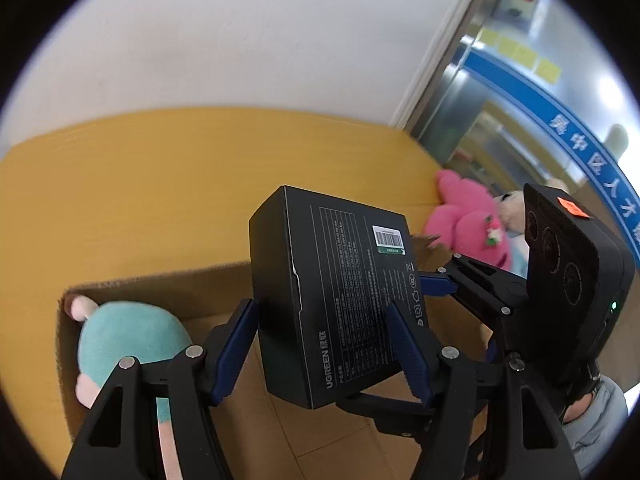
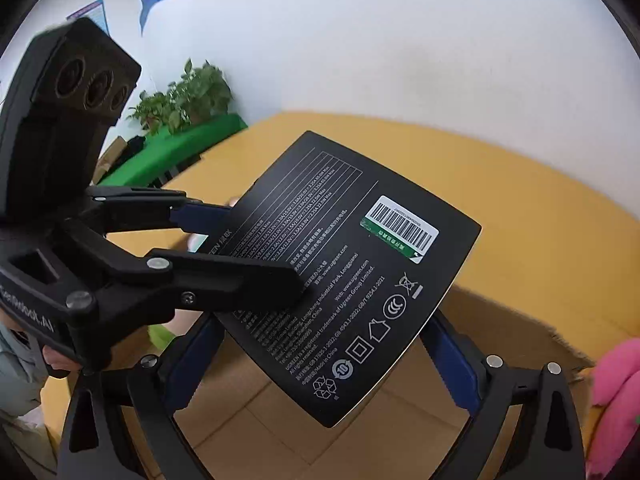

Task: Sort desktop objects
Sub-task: 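Carry the black box with the left gripper over the cardboard box, then lower the black box into the cardboard box and open the left gripper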

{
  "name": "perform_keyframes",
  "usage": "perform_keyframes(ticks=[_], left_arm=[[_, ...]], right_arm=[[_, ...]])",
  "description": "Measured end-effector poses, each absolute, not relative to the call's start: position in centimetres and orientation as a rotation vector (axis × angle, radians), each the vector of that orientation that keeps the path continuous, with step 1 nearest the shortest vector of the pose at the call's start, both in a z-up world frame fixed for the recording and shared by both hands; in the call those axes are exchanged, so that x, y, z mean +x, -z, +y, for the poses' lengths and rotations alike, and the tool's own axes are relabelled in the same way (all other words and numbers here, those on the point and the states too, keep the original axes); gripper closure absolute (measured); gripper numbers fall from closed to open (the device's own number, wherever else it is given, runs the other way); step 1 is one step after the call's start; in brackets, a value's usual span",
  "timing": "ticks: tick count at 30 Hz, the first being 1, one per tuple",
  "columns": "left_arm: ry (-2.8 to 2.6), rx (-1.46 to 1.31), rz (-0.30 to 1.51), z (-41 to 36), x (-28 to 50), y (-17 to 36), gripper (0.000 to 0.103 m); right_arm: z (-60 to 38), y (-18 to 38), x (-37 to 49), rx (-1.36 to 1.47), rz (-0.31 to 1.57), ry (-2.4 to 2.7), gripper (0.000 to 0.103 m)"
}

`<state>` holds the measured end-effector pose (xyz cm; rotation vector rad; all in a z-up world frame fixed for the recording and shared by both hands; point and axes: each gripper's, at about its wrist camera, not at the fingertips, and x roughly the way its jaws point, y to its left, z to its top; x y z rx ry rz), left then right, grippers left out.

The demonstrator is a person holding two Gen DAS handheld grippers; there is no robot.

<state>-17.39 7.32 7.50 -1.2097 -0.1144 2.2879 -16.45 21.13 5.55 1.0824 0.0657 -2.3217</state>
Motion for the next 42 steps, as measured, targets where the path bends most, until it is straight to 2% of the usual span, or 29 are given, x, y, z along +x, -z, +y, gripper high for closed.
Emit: perform_keyframes(ticks=[5,10,14,17,21,24,26,27,29,30,34,38,40,41,42], left_arm=[[-2.232,-1.443,-0.193,7.0,-19.5,-3.7,0.037],[-2.222,-1.617,-0.136,7.3,-19.9,-0.8,0.037],[-2.263,-1.645,-0.07,7.7,-20.0,-0.6,0.037],[-2.297,-1.622,-0.054,7.7,-20.0,-1.5,0.037],[-2.421,-1.469,-0.004,5.8,-17.6,-5.1,0.037],[-2.503,-1.325,-0.014,3.7,-15.1,-8.3,0.037],[-2.579,-1.204,-0.026,2.2,-12.3,-10.8,0.037],[-2.632,-1.114,-0.013,2.1,-10.4,-12.2,0.034],[-2.718,-0.953,0.01,0.8,-6.7,-13.9,0.021],[-2.754,-0.847,0.022,0.6,-4.5,-14.6,0.019],[-2.763,-0.678,0.12,0.6,1.1,-15.1,0.018],[-2.803,-0.665,0.089,1.2,3.5,-13.8,0.018],[-2.79,-0.701,0.072,1.6,3.7,-13.1,0.021],[-2.773,-0.728,0.074,1.6,3.8,-12.7,0.031],[-2.757,-0.75,0.076,1.8,4.2,-12.5,0.064]], right_arm=[[21.0,-1.4,-18.5,1.198,0.028,2.247,0.005],[20.5,1.9,-18.4,1.305,0.044,2.177,0.01],[19.8,3.2,-17.9,1.341,0.049,2.187,0.012],[19.2,2.7,-16.1,1.347,0.131,2.202,0.011],[20.6,0.7,-13.6,1.309,0.132,2.275,0.011],[22.7,-1.5,-10.3,1.226,0.164,2.41,0.002],[22.7,-3.2,-8.8,1.179,0.174,2.466,0.001],[22.8,-4.2,-7.4,1.145,0.177,2.497,0.001],[25.0,-6.3,-2.7,1.054,0.169,2.542,0.001],[25.2,-7.3,-0.3,0.978,0.166,2.57,0.0],[23.7,-8.5,3.7,0.875,0.231,2.661,0.0],[21.9,-8.6,4.8,0.888,0.164,2.695,0.0],[21.4,-8.7,6.0,0.89,0.161,2.699,0.002],[21.3,-8.6,6.6,0.88,0.175,2.71,0.004],[21.1,-8.7,7.5,0.853,0.204,2.739,0.016]])
